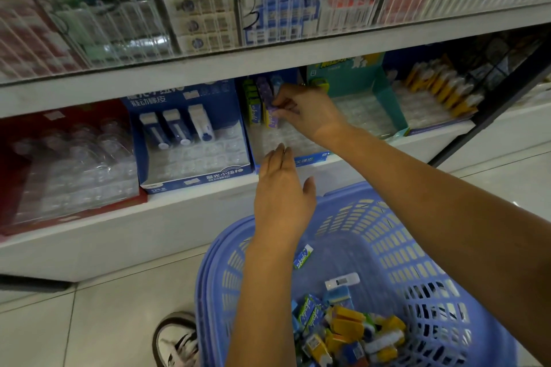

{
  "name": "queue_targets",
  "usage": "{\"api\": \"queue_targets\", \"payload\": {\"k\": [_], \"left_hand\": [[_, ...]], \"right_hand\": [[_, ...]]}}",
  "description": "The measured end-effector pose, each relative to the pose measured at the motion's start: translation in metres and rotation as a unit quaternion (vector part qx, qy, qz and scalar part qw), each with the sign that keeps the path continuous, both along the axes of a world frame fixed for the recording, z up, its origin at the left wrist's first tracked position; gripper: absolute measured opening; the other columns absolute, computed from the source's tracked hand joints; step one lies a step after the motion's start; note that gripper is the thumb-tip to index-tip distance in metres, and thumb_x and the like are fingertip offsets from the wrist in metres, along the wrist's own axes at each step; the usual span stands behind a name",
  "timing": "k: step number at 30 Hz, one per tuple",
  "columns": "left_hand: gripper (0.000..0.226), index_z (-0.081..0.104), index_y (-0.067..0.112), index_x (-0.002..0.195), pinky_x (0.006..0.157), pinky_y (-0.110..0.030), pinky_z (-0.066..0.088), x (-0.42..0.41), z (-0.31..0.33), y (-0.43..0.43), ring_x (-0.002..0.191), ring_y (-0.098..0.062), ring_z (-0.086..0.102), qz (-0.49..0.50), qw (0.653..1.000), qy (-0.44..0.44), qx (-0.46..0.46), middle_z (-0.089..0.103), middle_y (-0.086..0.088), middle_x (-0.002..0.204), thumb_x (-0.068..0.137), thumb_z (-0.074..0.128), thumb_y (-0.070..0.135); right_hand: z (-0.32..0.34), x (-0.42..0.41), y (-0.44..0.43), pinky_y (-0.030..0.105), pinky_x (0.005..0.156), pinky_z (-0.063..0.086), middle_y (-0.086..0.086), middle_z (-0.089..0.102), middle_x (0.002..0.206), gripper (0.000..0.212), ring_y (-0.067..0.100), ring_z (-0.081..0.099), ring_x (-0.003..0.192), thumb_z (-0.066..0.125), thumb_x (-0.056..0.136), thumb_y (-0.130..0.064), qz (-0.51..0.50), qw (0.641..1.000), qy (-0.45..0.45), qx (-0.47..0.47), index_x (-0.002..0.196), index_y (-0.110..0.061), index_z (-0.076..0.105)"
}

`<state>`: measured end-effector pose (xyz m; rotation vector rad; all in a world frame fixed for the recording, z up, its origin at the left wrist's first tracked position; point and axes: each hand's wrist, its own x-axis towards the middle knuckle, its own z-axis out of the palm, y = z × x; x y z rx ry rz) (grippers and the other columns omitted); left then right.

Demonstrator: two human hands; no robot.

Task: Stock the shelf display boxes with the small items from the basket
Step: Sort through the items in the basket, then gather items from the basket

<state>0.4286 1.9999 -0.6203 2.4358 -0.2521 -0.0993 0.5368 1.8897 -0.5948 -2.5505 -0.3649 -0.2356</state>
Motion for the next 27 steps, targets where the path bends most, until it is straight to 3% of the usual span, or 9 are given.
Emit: {"api": "queue_targets", "payload": {"k": [7, 10, 13, 15, 17, 19, 21, 24, 27], "left_hand": [[0.064, 0.018, 0.007, 0.150, 0.117, -0.024, 0.008, 0.003, -0.004, -0.001, 0.146, -0.018, 0.008, -0.009, 1.000, -0.006, 0.019, 0.015, -0.004, 0.159, 0.097, 0.048, 0.030], [0.052, 0.035, 0.008, 0.144, 0.112, -0.024, 0.025, -0.002, 0.000, 0.000, 0.140, -0.017, 0.028, 0.017, 0.998, -0.013, -0.060, 0.034, -0.005, 0.152, 0.097, 0.049, 0.027], [0.022, 0.069, 0.016, 0.096, 0.074, -0.018, 0.049, -0.018, 0.006, 0.003, 0.085, -0.005, 0.063, 0.098, 0.966, -0.097, -0.217, 0.070, 0.003, 0.093, 0.097, 0.050, 0.027], [0.036, 0.062, 0.024, 0.064, 0.059, -0.019, 0.049, -0.025, 0.001, 0.004, 0.060, -0.003, 0.062, 0.087, 0.971, -0.067, -0.211, 0.065, 0.010, 0.062, 0.096, 0.049, 0.030], [0.045, 0.057, 0.023, 0.051, 0.063, -0.030, 0.053, -0.029, -0.014, 0.003, 0.059, -0.016, 0.065, 0.041, 0.989, 0.043, -0.138, 0.067, 0.000, 0.058, 0.094, 0.050, 0.029], [0.039, 0.065, 0.014, 0.056, 0.071, -0.038, 0.054, -0.034, -0.039, -0.002, 0.071, -0.029, 0.068, -0.015, 0.986, 0.165, -0.034, 0.070, -0.016, 0.071, 0.091, 0.053, 0.025], [0.030, 0.070, 0.001, 0.079, 0.075, -0.041, 0.050, -0.048, -0.070, -0.006, 0.088, -0.035, 0.066, -0.079, 0.962, 0.247, 0.084, 0.068, -0.026, 0.090, 0.090, 0.053, 0.023], [0.033, 0.061, 0.003, 0.116, 0.086, -0.038, 0.047, -0.083, -0.118, -0.003, 0.111, -0.033, 0.058, -0.193, 0.892, 0.347, 0.218, 0.061, -0.018, 0.122, 0.091, 0.054, 0.024], [0.042, 0.053, 0.009, 0.127, 0.096, -0.040, 0.043, -0.116, -0.155, 0.003, 0.118, -0.033, 0.051, -0.288, 0.829, 0.389, 0.280, 0.052, -0.016, 0.132, 0.090, 0.058, 0.029]], "right_hand": [[0.009, -0.004, 0.003, 0.026, 0.090, 0.047, 0.010, 0.069, 0.112, 0.025, 0.022, 0.064, 0.102, 0.059, 0.091, -0.017, -0.020, 0.999, 0.034, -0.012, 0.114, -0.008, 0.064], [0.019, -0.017, 0.000, 0.027, 0.088, 0.046, 0.011, 0.065, 0.116, 0.030, 0.024, 0.061, 0.103, 0.052, 0.094, -0.017, -0.014, 0.997, 0.053, -0.057, 0.123, -0.010, 0.058], [0.027, -0.050, -0.012, 0.021, 0.069, 0.042, 0.011, 0.068, 0.096, 0.021, 0.021, 0.062, 0.081, 0.061, 0.089, -0.020, -0.021, 0.998, 0.059, -0.010, 0.104, -0.006, 0.063], [0.022, -0.083, -0.029, 0.017, 0.055, 0.040, 0.005, 0.068, 0.073, 0.018, 0.013, 0.059, 0.056, 0.067, 0.086, -0.027, -0.015, 0.991, 0.132, 0.008, 0.081, -0.009, 0.066], [0.004, -0.118, -0.044, 0.016, 0.053, 0.042, -0.004, 0.061, 0.054, 0.026, 0.010, 0.058, 0.047, 0.067, 0.084, -0.031, 0.015, 0.969, 0.246, -0.028, 0.064, -0.017, 0.061], [-0.028, -0.145, -0.053, 0.022, 0.062, 0.046, -0.004, 0.060, 0.054, 0.023, 0.014, 0.061, 0.056, 0.066, 0.085, -0.030, 0.048, 0.923, 0.370, -0.096, 0.065, -0.021, 0.062], [-0.071, -0.167, -0.055, 0.027, 0.071, 0.047, 0.007, 0.068, 0.075, 0.016, 0.022, 0.066, 0.077, 0.065, 0.086, -0.026, 0.078, 0.869, 0.465, -0.151, 0.089, -0.012, 0.071], [-0.132, -0.200, -0.058, 0.029, 0.078, 0.039, 0.014, 0.058, 0.124, 0.043, 0.029, 0.055, 0.112, 0.066, 0.087, -0.024, 0.091, 0.829, 0.509, -0.214, 0.125, -0.006, 0.056], [-0.177, -0.227, -0.062, 0.034, 0.091, 0.040, 0.015, 0.044, 0.138, 0.062, 0.030, 0.046, 0.122, 0.067, 0.086, -0.020, 0.135, 0.804, 0.528, -0.236, 0.139, -0.008, 0.037]]}}
